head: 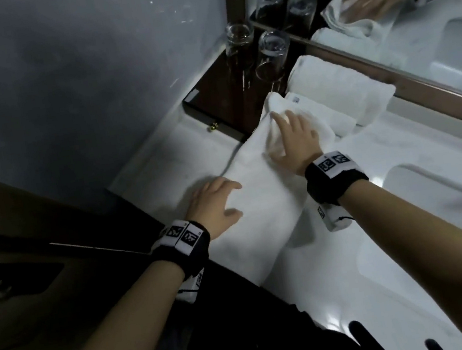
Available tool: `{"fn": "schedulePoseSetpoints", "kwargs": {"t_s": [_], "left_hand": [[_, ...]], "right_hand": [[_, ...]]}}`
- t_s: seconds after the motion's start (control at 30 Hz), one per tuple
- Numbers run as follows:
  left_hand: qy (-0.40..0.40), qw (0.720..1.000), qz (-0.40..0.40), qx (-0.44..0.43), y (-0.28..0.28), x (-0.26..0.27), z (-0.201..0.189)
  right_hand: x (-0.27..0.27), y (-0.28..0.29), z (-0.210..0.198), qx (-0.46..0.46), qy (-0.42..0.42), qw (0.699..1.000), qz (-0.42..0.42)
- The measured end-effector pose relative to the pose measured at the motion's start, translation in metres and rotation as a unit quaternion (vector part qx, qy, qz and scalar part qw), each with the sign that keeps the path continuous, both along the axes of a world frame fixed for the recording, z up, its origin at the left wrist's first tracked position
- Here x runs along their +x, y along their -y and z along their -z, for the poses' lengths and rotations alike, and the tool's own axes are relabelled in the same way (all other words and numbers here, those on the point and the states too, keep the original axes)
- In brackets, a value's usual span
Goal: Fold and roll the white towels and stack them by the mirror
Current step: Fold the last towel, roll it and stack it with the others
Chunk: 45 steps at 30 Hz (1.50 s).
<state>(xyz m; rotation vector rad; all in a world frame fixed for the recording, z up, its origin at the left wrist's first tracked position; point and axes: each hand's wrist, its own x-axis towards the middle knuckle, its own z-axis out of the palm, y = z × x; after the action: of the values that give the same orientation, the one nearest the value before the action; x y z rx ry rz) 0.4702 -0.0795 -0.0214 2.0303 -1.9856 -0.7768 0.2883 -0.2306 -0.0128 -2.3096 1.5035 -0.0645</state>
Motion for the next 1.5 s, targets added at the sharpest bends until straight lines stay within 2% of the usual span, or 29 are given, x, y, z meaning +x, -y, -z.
{"fn": "schedulePoseSetpoints", "kwargs": {"t_s": [0.1,0.17,0.3,0.5,0.63,0.73,0.8,0.97,1.07,1.17,1.23,1.37,1.5], "left_hand": [[0.083,0.986,0.132,0.057,0.002,-0.023,0.006],[0.126,0.972,0.178,0.083,0.000,-0.032,0.014],[0.172,0.958,0.224,0.056,-0.005,-0.047,0.023],[0.210,0.940,0.268,0.035,-0.018,-0.093,0.029],[0.182,0.944,0.270,0.056,-0.012,-0.115,0.018],[0.109,0.964,0.233,0.061,0.012,-0.115,0.000],[0.063,0.976,0.202,0.045,0.028,-0.111,-0.009],[0.050,0.981,0.185,0.028,0.069,-0.105,-0.014],[0.085,0.972,0.217,0.002,0.101,-0.108,-0.011],[0.123,0.960,0.250,-0.018,0.132,-0.113,-0.008],[0.161,0.943,0.290,-0.028,0.150,-0.116,-0.007],[0.248,0.895,0.369,-0.030,0.174,-0.118,0.001],[0.263,0.882,0.391,-0.004,0.187,-0.116,0.006]], "right_hand": [[-0.017,-0.017,0.017,0.036,-0.104,0.994,-0.019],[-0.038,-0.028,0.030,0.058,-0.143,0.988,-0.012],[-0.077,-0.044,0.045,0.051,-0.139,0.989,-0.012],[-0.115,-0.051,0.040,0.044,-0.124,0.991,-0.001],[-0.133,-0.056,0.030,0.052,-0.106,0.992,0.047],[-0.144,-0.056,0.016,0.016,0.009,0.995,0.097],[-0.152,-0.049,0.008,-0.015,0.053,0.993,0.109],[-0.145,-0.017,-0.007,-0.020,0.053,0.991,0.120],[-0.134,0.005,-0.013,0.018,0.010,0.990,0.138],[-0.122,0.021,-0.012,0.058,-0.080,0.987,0.127],[-0.116,0.029,-0.009,0.053,-0.132,0.984,0.106],[-0.114,0.035,-0.001,0.053,-0.178,0.978,0.096],[-0.117,0.034,0.006,0.050,-0.234,0.965,0.106]]}}
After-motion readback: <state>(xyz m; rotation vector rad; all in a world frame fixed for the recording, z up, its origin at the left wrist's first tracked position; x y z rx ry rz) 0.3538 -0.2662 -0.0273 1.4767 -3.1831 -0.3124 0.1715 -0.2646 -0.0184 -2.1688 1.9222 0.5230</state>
